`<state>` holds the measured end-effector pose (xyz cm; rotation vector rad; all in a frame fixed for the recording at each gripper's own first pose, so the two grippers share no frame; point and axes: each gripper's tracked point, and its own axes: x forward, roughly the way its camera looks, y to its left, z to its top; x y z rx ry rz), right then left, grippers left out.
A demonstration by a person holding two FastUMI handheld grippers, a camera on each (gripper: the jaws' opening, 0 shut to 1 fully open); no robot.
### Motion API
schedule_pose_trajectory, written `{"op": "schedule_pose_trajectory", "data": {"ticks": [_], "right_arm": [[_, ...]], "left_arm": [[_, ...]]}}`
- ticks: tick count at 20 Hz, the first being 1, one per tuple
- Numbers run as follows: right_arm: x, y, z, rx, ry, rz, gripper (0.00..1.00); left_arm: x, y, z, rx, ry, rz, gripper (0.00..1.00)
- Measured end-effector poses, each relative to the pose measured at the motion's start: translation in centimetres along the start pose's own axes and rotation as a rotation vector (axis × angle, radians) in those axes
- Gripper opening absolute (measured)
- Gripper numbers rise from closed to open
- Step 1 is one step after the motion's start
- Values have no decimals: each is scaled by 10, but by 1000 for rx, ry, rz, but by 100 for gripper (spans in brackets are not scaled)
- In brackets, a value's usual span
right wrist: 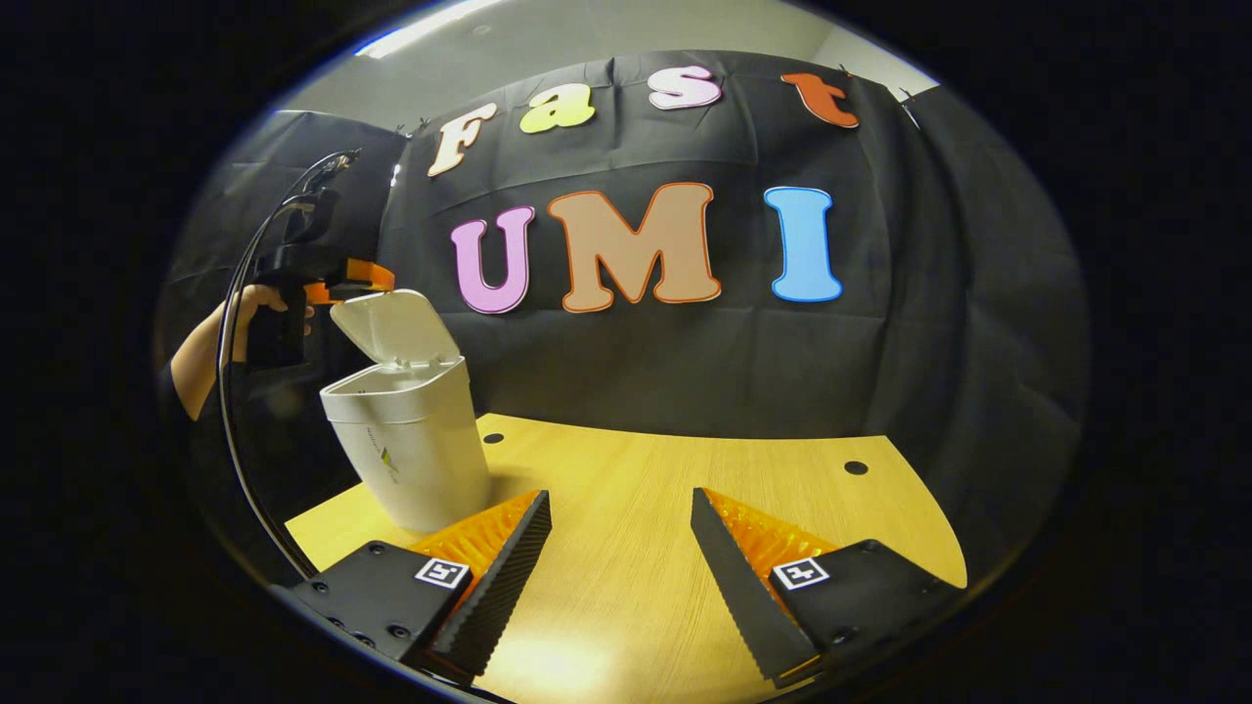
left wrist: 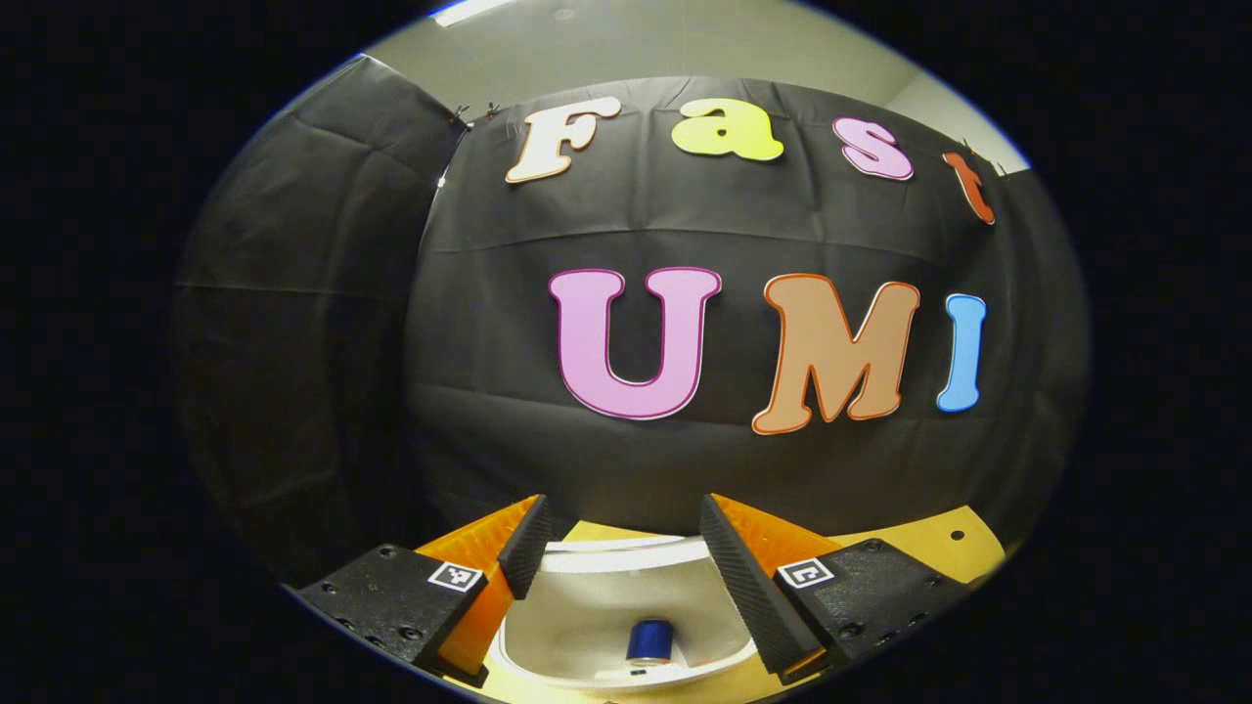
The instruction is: Press the lid of the desktop garbage bin to open it, pick up the crumpled paper on the desktop and throw it into the bin, then pick up the pop can on the desktop and drop it into the bin, and finally close the garbage bin lid.
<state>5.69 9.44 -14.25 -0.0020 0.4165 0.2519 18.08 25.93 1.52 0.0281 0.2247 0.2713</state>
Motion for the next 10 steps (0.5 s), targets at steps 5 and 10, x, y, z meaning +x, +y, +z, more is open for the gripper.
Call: {"op": "schedule_pose_trajectory", "data": {"ticks": [5,10], "right_arm": [[-1,-2,-6,-11,20,20,100],[-3,2,-12,-29,34,30,96]], "left_arm": [[-22,-1,-43,6,47,19,93],[-31,-5,-84,-6,109,15,93]]}}
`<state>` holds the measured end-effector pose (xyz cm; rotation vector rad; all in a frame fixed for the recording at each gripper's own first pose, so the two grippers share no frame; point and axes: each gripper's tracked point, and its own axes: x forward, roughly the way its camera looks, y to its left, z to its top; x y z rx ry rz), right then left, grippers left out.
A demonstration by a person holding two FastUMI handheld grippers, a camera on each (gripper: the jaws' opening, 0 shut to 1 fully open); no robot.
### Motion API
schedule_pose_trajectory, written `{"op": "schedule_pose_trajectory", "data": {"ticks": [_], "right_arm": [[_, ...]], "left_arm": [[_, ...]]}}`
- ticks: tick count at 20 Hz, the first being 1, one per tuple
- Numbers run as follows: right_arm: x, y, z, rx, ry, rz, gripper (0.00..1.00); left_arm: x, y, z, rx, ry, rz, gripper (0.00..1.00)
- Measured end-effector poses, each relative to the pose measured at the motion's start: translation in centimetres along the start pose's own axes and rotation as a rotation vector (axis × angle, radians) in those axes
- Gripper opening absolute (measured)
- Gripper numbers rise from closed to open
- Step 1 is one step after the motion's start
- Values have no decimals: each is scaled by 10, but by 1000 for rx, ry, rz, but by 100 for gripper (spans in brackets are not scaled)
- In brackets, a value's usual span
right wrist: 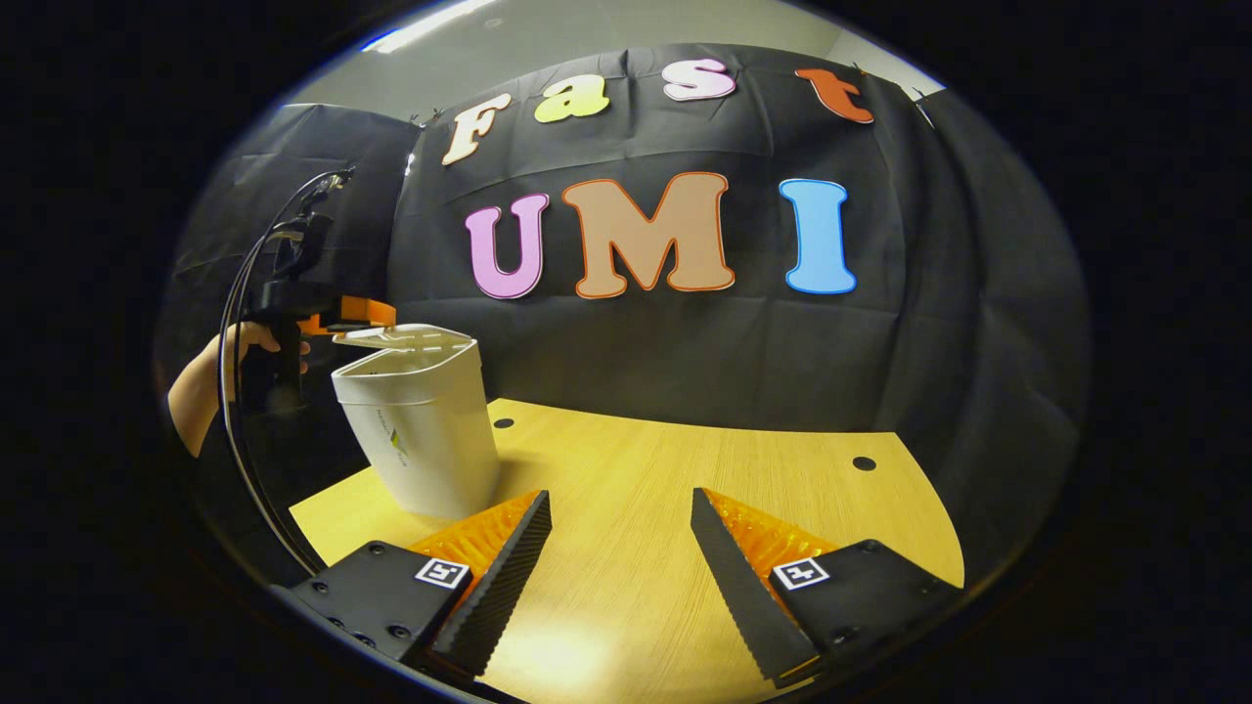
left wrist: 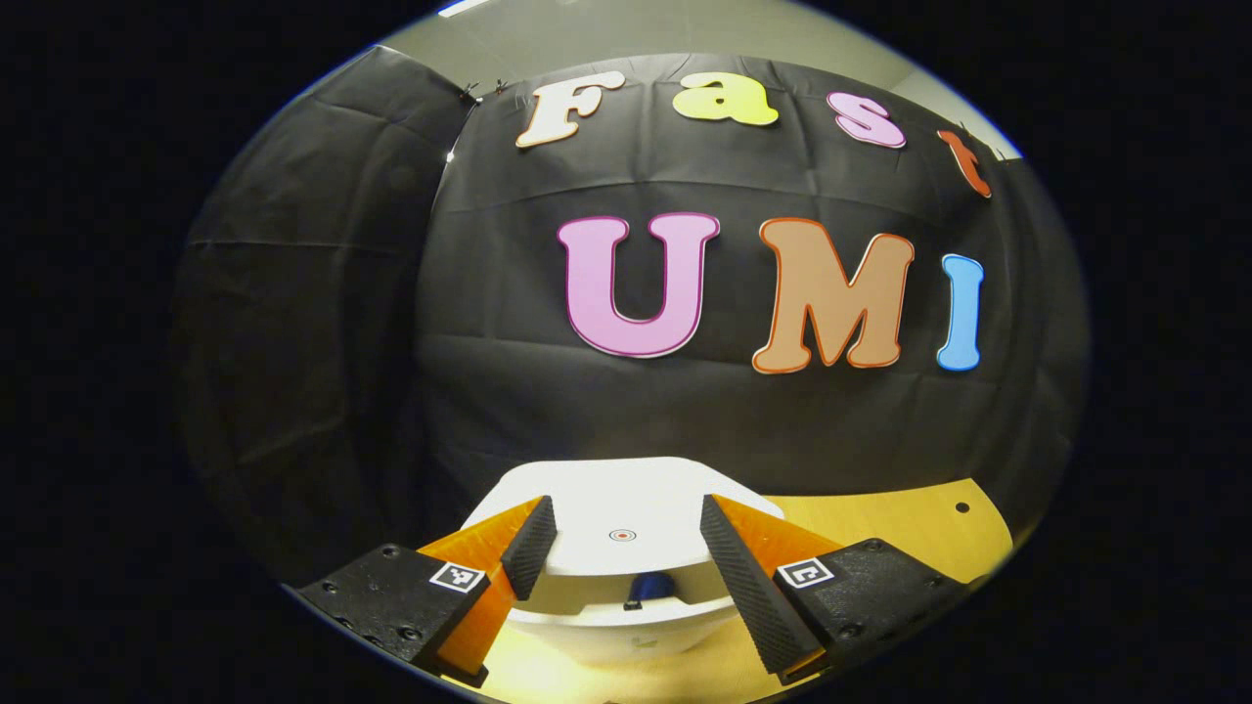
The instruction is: Press the lid of the desktop garbage bin to open it, pick up the crumpled paper on the desktop and throw it into the bin, then pick up the pop can on the desktop and drop it into the bin, and finally close the garbage bin lid.
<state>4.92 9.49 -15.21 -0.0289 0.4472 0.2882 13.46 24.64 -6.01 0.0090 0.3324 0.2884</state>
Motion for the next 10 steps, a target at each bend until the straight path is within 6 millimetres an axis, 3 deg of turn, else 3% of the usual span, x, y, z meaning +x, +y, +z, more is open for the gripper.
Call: {"op": "schedule_pose_trajectory", "data": {"ticks": [5,8,10], "right_arm": [[0,6,-1,-3,3,7,96],[2,8,-3,6,7,8,100],[4,8,-6,11,8,3,96]], "left_arm": [[4,-2,-34,21,84,-6,94],[6,-2,-37,41,77,3,93],[6,-1,-42,32,101,2,94]]}}
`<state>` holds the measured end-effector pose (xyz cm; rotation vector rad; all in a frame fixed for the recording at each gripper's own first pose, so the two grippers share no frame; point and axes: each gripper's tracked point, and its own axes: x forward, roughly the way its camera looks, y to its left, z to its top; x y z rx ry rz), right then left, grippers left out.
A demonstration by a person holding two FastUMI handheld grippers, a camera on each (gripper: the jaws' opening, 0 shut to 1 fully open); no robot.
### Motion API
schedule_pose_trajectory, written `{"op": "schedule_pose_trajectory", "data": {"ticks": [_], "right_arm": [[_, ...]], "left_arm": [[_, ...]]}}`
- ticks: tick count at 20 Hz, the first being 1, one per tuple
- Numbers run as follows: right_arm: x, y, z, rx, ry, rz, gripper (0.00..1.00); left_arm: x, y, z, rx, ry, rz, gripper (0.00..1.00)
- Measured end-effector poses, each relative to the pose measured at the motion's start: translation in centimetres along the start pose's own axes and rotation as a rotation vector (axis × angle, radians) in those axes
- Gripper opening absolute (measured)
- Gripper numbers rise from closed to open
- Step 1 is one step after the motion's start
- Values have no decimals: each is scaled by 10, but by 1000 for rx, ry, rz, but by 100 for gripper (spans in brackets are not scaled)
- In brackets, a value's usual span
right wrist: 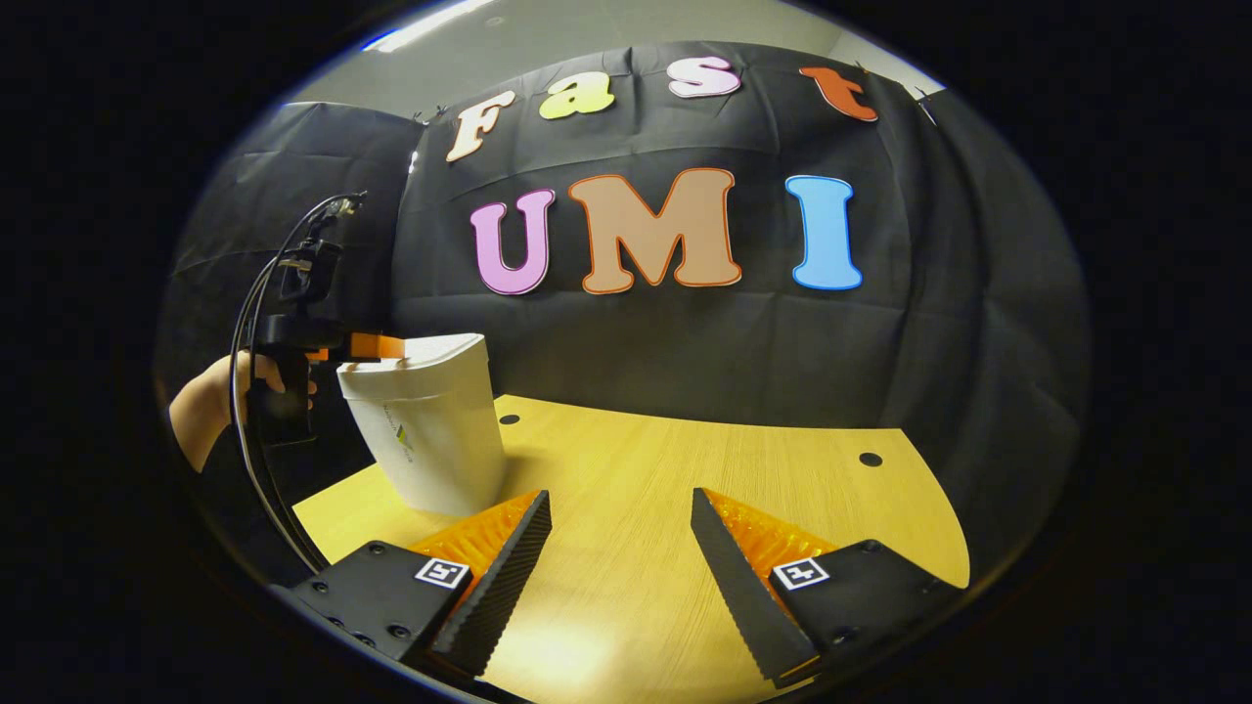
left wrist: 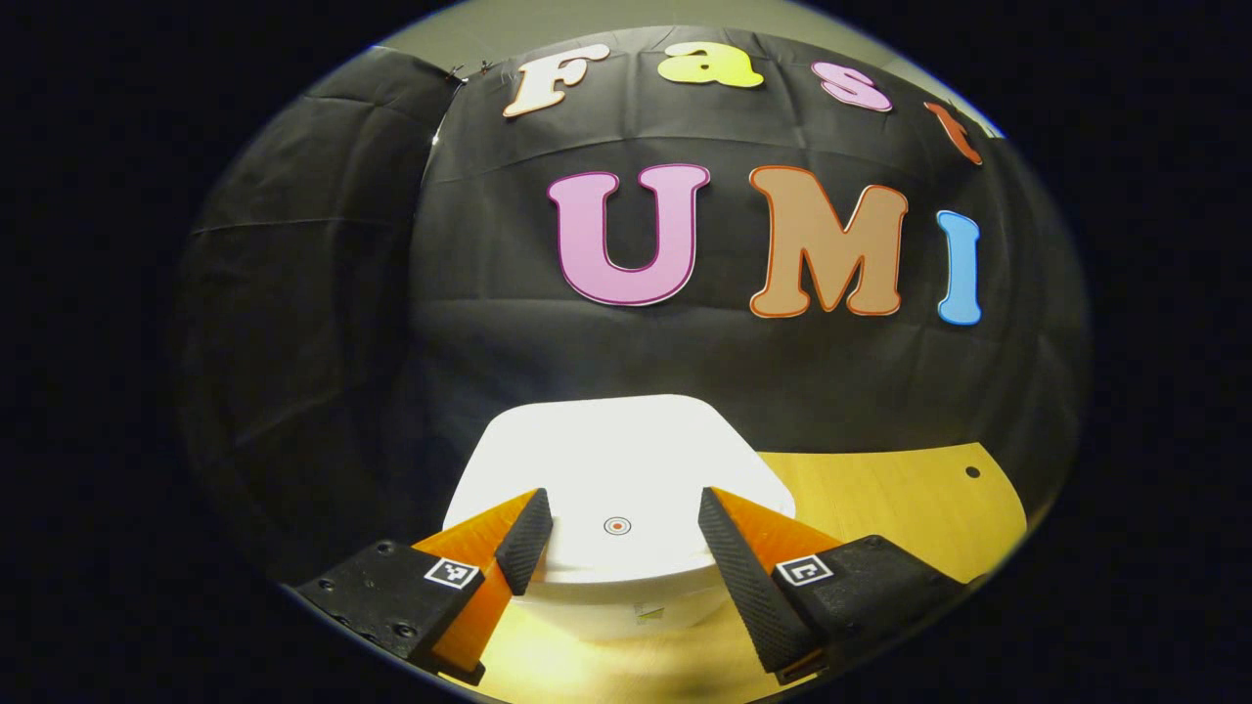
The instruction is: Press the lid of the desktop garbage bin to open it, pick up the crumpled paper on the desktop and throw it into the bin, then pick up the pop can on the desktop and drop it into the bin, and finally close the garbage bin lid.
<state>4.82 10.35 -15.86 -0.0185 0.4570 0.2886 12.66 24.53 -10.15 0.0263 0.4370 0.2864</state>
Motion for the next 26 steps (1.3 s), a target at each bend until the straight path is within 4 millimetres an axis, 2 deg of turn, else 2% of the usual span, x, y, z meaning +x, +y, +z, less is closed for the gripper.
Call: {"op": "schedule_pose_trajectory", "data": {"ticks": [2,3,4,6,8,10,13,15,16,19,21,25,26], "right_arm": [[1,1,-1,9,0,-5,100],[1,2,1,12,-6,-7,97],[0,0,1,18,-9,-11,97],[-3,-1,13,35,-34,-18,97],[-9,-9,30,36,-84,-33,97],[-16,-17,53,30,-141,-46,96],[-28,-27,83,34,-230,-53,96],[-34,-31,91,42,-265,-42,100],[-37,-32,95,39,-274,-34,96],[-46,-46,111,25,-306,-50,96],[-52,-53,118,48,-327,-76,96],[-64,-55,126,93,-381,-150,96],[-68,-50,126,105,-390,-157,96]], "left_arm": [[0,-3,-2,-12,-18,-28,95],[-6,-5,-1,6,-29,-35,94],[-1,-8,5,33,-57,-43,95],[-2,-12,12,-4,-100,-70,93],[-15,-15,22,-44,-150,-64,95],[-28,-20,47,-56,-241,-64,94],[-59,-37,81,-29,-367,-85,92],[-81,-53,91,11,-422,-106,93],[-92,-61,92,33,-439,-112,93],[-125,-80,97,43,-495,-127,92],[-143,-98,91,7,-511,-170,93],[-172,-120,82,31,-560,-240,93],[-177,-125,80,43,-566,-262,93]]}}
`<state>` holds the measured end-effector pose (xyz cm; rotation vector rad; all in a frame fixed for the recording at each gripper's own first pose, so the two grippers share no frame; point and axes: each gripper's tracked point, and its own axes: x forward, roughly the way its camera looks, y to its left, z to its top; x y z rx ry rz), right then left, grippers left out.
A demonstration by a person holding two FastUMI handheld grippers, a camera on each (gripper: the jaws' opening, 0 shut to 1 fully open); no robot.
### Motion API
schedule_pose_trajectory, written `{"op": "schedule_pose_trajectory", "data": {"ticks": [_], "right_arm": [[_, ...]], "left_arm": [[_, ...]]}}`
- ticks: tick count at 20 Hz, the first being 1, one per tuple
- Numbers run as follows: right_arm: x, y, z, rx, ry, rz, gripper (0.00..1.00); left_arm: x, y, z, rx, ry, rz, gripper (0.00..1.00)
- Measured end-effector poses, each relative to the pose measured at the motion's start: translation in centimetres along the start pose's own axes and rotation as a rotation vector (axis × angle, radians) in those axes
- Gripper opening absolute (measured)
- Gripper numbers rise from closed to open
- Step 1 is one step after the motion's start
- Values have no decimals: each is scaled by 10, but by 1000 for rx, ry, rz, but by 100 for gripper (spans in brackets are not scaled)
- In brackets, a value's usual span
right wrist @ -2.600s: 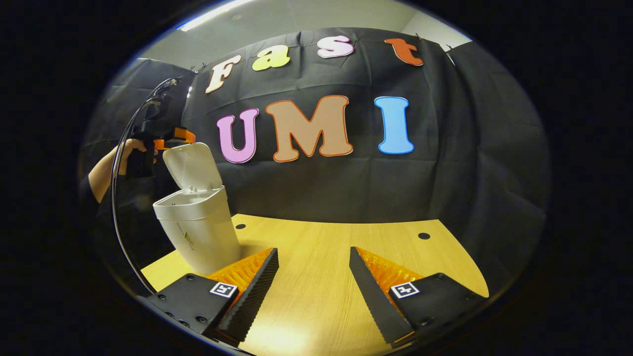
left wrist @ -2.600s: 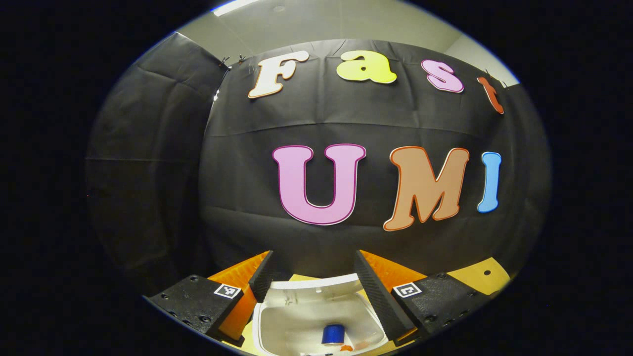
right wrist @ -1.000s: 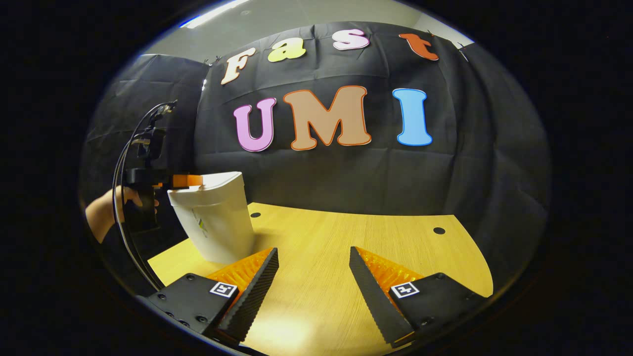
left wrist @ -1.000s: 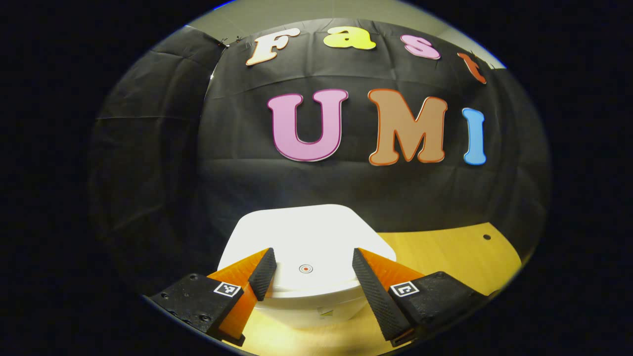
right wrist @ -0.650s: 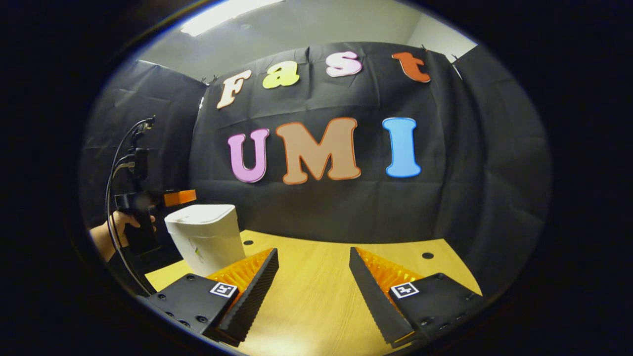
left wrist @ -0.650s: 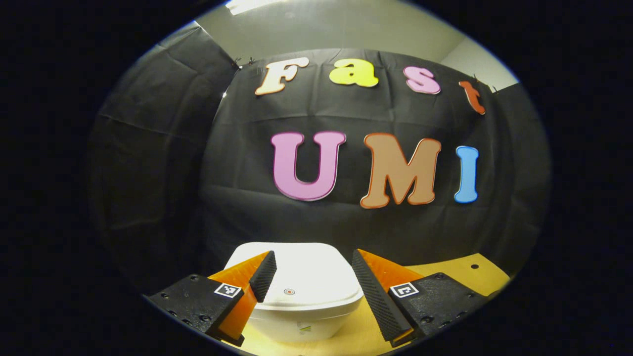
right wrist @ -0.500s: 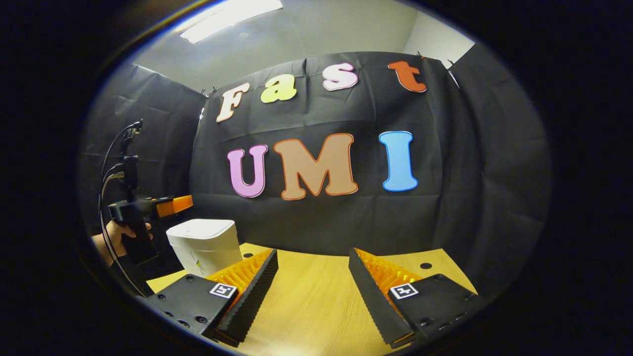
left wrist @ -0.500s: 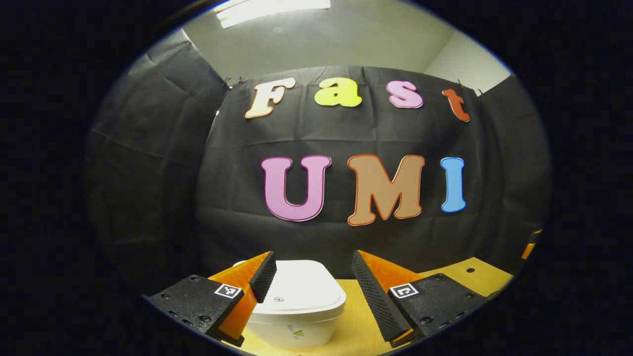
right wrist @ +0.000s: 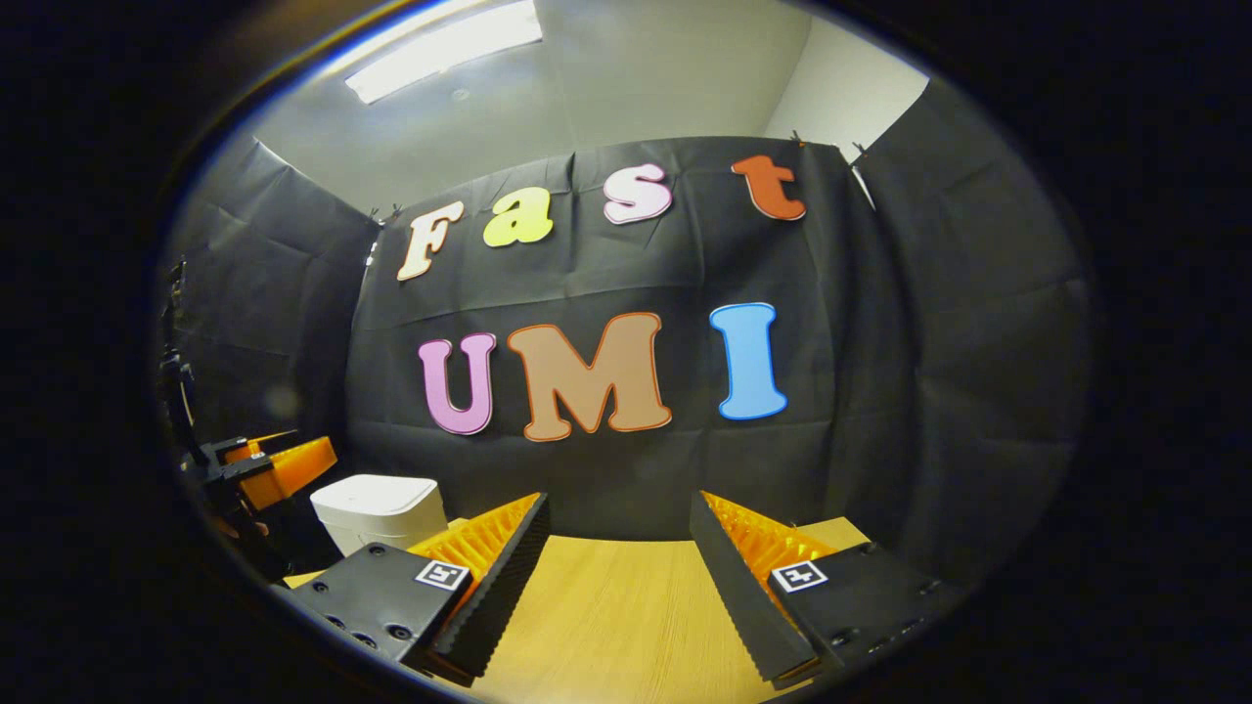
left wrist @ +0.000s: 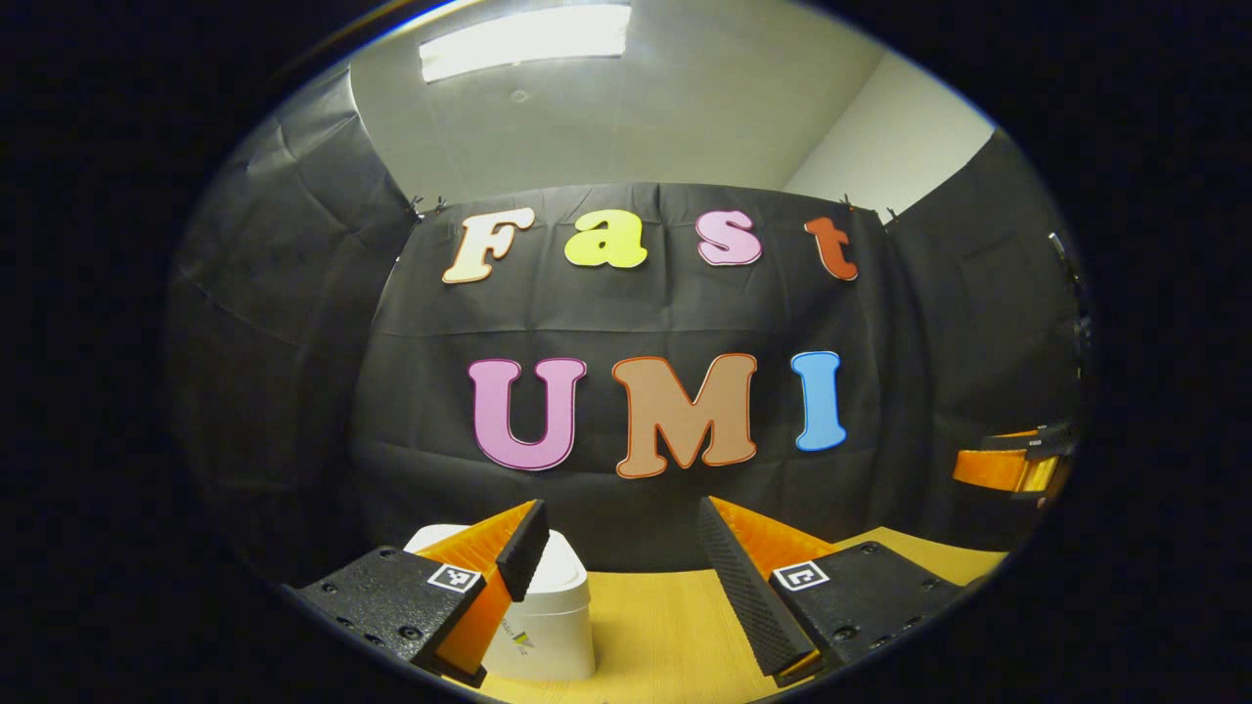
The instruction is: Press the lid of the desktop garbage bin to open it, pick up the crumpled paper on the desktop and throw it into the bin, then pick up the pop can on the desktop and drop it into the bin, and finally close the garbage bin lid.
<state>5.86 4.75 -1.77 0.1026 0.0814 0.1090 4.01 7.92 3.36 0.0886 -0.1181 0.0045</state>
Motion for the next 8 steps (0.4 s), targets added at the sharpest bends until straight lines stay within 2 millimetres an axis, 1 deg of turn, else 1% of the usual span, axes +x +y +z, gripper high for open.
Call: {"op": "schedule_pose_trajectory", "data": {"ticks": [1,3,5,8], "right_arm": [[-4,6,2,0,-10,0,99],[-7,10,1,-19,-13,-11,95],[-11,16,3,-26,-17,-6,95],[-13,20,3,-28,-21,-10,95]], "left_arm": [[-3,-6,0,3,3,-18,92],[-6,-13,1,-16,3,-45,92],[-6,-18,-2,-43,15,-61,92],[-8,-20,0,-59,19,-78,94]]}}
